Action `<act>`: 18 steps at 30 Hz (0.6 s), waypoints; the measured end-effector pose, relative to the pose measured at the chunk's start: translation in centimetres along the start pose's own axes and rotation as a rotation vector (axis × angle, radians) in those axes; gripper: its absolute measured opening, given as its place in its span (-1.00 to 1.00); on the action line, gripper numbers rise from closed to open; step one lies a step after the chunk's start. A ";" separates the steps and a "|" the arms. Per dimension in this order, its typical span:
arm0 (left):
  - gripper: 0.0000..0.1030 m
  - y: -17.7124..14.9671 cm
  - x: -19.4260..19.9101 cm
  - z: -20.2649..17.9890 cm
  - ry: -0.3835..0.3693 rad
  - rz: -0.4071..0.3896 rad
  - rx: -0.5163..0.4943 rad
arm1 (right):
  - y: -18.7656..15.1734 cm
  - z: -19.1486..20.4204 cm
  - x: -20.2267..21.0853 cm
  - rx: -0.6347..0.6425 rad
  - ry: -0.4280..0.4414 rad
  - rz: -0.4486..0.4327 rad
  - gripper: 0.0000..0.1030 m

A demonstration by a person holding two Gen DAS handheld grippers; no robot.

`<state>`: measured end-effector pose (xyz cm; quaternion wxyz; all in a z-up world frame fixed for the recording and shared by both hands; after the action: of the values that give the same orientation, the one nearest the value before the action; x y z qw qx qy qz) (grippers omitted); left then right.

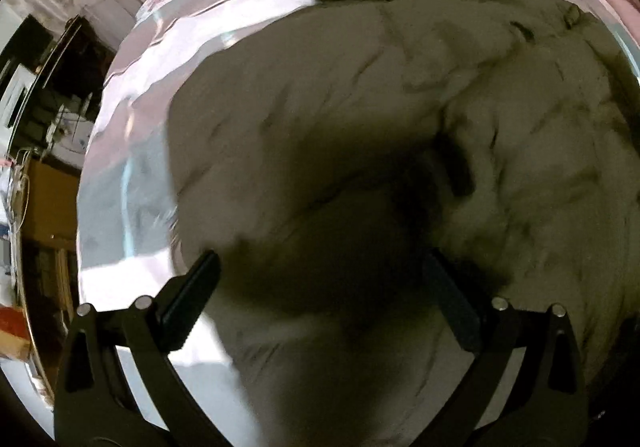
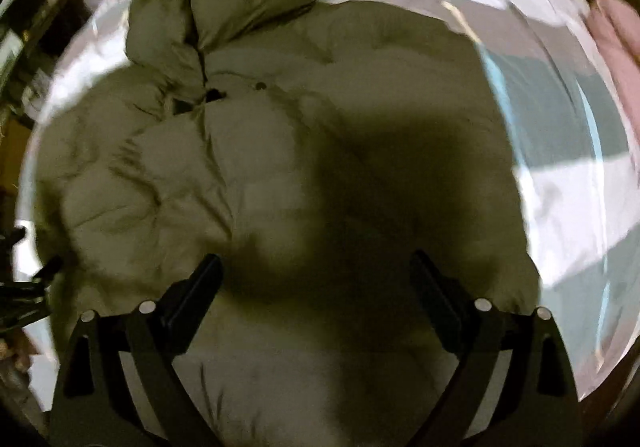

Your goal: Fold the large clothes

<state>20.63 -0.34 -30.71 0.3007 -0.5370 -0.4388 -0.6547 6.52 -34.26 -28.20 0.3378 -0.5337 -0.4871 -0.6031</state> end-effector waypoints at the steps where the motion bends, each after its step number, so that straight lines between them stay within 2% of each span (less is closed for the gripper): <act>1: 0.96 -1.6 0.2 1.2 -0.012 0.019 0.025 | -0.9 -1.8 0.3 -0.024 -0.010 0.011 0.83; 4: 0.96 -5.9 -0.4 4.7 -0.068 0.102 0.144 | -5.3 -8.1 -0.6 -0.159 -0.053 0.106 0.83; 5: 0.96 -7.3 -0.6 5.4 -0.094 0.131 0.186 | -7.6 -10.6 -1.2 -0.243 -0.049 0.151 0.83; 8: 0.96 -11.1 -1.2 6.7 -0.183 0.204 0.280 | -12.2 -15.3 -3.1 -0.444 0.021 0.266 0.83; 10: 0.96 -12.6 -1.4 6.7 -0.257 0.241 0.345 | -13.8 -16.2 -4.0 -0.536 0.140 0.314 0.83; 12: 0.93 -13.1 -1.6 6.1 -0.318 0.272 0.382 | -14.0 -15.2 -4.6 -0.527 0.217 0.351 0.83; 13: 0.90 -13.2 -1.7 5.4 -0.345 0.284 0.378 | -13.7 -14.3 -4.6 -0.478 0.209 0.350 0.83; 14: 0.76 -13.2 -1.7 4.6 -0.359 0.290 0.356 | -13.6 -13.7 -4.5 -0.446 0.195 0.345 0.79; 15: 0.63 -13.2 -1.7 4.3 -0.347 0.290 0.343 | -13.4 -12.8 -4.4 -0.410 0.179 0.335 0.69; 16: 0.51 -13.5 -1.4 3.5 -0.314 0.288 0.321 | -12.9 -12.4 -4.9 -0.379 0.160 0.334 0.23; 17: 0.22 -13.7 -1.2 3.3 -0.296 0.285 0.310 | -12.8 -11.8 -4.8 -0.348 0.132 0.327 -0.31; 18: -0.04 -13.9 -1.0 3.2 -0.293 0.281 0.305 | -12.7 -11.2 -4.3 -0.321 0.113 0.294 -0.43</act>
<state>10.22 8.49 -35.03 0.3997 -0.6302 -0.4925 -0.4478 -7.89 -41.64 -34.78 0.3597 -0.6112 -0.2820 -0.6462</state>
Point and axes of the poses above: each gripper's, at about its wrist camera, not at the fingertips, and x roughly against the way its jaws point, z to its left, y to its top, the point moved 3 cm from there along -x, roughly the way its jaws point, and after that the axes turned 11 degrees about -y, right-handed, at the moved point
